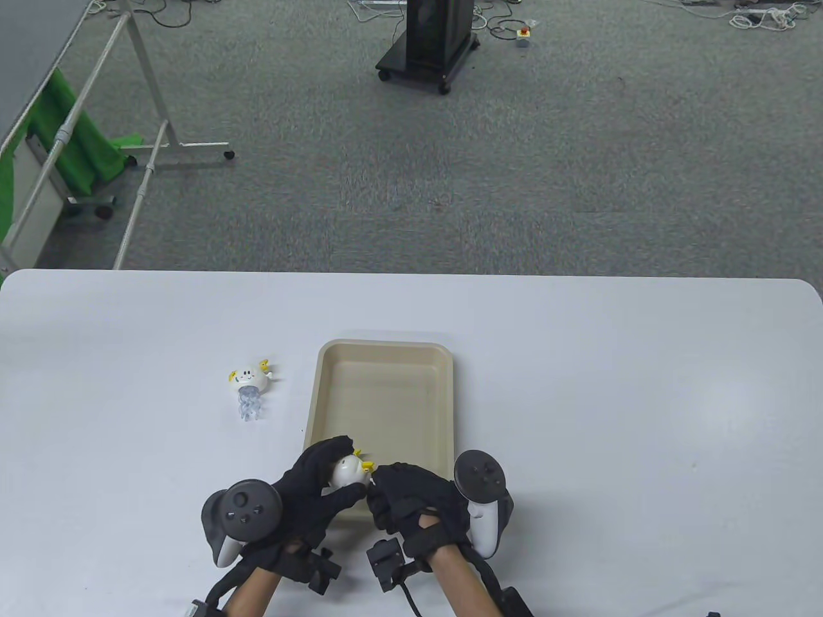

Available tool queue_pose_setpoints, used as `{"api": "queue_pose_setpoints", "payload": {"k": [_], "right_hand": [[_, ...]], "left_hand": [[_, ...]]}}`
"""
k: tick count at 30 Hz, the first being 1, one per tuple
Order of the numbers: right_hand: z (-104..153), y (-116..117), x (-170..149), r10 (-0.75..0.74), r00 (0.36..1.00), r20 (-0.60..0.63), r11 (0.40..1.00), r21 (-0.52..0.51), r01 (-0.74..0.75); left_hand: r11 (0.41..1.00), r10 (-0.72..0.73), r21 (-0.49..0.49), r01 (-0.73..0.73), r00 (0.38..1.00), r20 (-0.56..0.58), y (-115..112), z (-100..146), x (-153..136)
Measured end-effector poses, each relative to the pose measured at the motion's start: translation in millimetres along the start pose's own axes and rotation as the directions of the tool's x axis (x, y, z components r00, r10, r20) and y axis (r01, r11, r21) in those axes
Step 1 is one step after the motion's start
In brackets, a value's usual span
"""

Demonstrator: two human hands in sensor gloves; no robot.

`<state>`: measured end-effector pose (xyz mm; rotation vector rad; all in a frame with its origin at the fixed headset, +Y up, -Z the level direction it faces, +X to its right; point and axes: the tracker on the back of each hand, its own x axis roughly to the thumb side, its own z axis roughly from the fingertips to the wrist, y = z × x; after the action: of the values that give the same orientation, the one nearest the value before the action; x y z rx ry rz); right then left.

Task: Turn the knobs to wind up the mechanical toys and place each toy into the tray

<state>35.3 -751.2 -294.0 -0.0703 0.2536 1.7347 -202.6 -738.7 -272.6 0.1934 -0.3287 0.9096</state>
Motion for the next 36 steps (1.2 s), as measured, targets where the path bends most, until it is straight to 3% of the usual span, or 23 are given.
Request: {"api": "queue_pose_setpoints", "payload": {"k": [4,6,10,13,17,22,26,29,31,33,36], "right_hand": [[8,-2,11,0.16,0.972,0.17,0.982,-0.126,-0.14],[14,-4,21,0.273,0.921,0.279,0.954,-0.2,-0.222],[28,2,37,0.554,0.745,0.372,0.832,-0.284,-0.476],[35,14,41,0.669,0.601,0.438,0.742,-0.342,-0.576],[42,30,41,0.775,0.432,0.461,0.619,-0.421,-0.663],[45,42,41,0.833,0.336,0.439,0.538,-0.507,-0.673],[46,48,43,0.856,0.297,0.423,0.503,-0.551,-0.666],[47,51,44,0.891,0.205,0.406,0.433,-0.618,-0.657],[46,50,44,0.89,0.207,0.406,0.434,-0.616,-0.657],[44,46,45,0.867,0.264,0.422,0.482,-0.579,-0.658],[36,35,47,0.786,0.435,0.439,0.612,-0.453,-0.648]], "left_hand": [[1.0,0.014,0.017,-0.014,1.0,-0.018,2,0,-4],[1.0,0.011,0.03,-0.011,1.0,-0.021,4,1,-5],[0.999,0.03,0.04,-0.029,0.999,-0.027,6,1,-7],[0.998,0.035,0.045,-0.033,0.999,-0.029,7,1,-7],[0.998,0.041,0.047,-0.04,0.999,-0.03,7,1,-6],[0.998,0.048,0.047,-0.046,0.998,-0.032,7,1,-7],[0.997,0.066,0.048,-0.064,0.997,-0.037,8,1,-8],[0.997,0.073,0.043,-0.071,0.997,-0.038,8,2,-7],[0.996,0.076,0.041,-0.075,0.996,-0.041,8,1,-7],[0.996,0.085,0.038,-0.084,0.995,-0.042,7,1,-7],[0.997,0.075,0.029,-0.074,0.997,-0.034,7,1,-5]]}}
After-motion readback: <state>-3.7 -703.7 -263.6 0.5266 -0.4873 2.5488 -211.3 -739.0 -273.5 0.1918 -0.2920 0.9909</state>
